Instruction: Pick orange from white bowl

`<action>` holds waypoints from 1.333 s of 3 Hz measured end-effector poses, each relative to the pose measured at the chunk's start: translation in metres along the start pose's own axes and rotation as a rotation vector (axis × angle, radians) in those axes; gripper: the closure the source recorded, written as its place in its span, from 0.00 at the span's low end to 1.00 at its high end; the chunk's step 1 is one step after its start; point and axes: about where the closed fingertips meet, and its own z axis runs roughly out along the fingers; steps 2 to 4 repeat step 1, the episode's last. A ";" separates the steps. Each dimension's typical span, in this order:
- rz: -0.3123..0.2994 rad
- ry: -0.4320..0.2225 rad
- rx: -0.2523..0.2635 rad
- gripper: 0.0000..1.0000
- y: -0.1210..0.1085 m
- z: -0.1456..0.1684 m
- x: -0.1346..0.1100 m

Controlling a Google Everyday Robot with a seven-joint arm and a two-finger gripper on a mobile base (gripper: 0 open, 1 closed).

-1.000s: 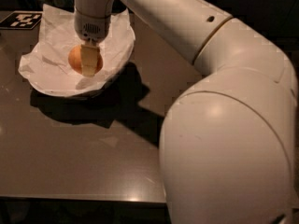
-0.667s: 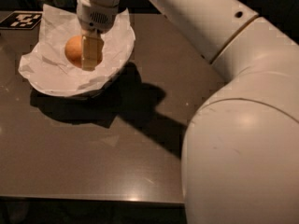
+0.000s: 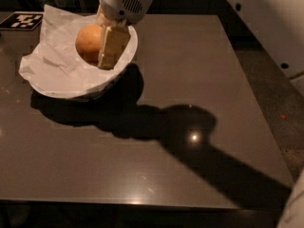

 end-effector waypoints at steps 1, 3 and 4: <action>0.002 0.001 0.005 1.00 0.001 -0.002 0.001; 0.002 0.001 0.005 1.00 0.001 -0.002 0.001; 0.002 0.001 0.005 1.00 0.001 -0.002 0.001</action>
Offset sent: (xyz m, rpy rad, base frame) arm 0.0000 0.0000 0.0000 0.0000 0.0000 0.0000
